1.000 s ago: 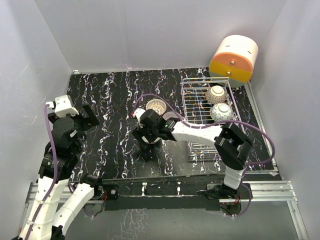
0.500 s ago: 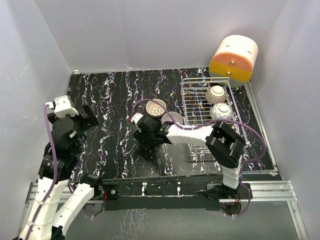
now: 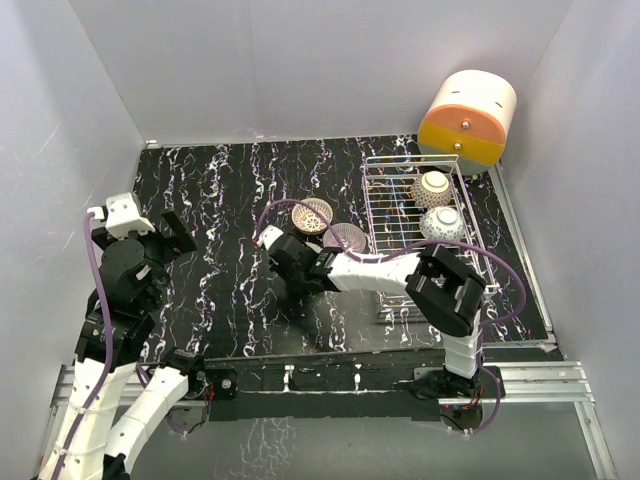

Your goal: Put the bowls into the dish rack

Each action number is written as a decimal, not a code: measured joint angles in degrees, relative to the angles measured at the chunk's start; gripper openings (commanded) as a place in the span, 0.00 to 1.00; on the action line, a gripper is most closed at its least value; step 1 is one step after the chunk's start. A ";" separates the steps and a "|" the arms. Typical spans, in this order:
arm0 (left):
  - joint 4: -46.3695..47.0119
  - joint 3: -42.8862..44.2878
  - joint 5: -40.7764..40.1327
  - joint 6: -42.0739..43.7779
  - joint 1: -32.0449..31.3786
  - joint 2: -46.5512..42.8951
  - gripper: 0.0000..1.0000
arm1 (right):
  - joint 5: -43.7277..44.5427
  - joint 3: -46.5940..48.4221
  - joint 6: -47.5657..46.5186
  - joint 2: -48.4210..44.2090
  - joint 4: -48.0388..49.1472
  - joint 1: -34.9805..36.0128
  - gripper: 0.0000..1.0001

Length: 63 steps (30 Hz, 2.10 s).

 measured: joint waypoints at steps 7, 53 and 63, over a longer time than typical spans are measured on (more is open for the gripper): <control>-0.04 -0.13 -0.24 0.00 0.00 -0.50 0.97 | -8.11 -0.90 3.17 -2.54 1.38 -0.98 0.11; -0.44 0.76 0.09 0.28 0.00 -0.07 0.97 | -36.57 -36.65 60.92 -19.21 71.06 -55.15 0.12; -0.04 0.76 0.11 0.76 0.00 0.85 0.97 | -32.48 -33.83 63.28 -9.11 77.46 -55.15 0.12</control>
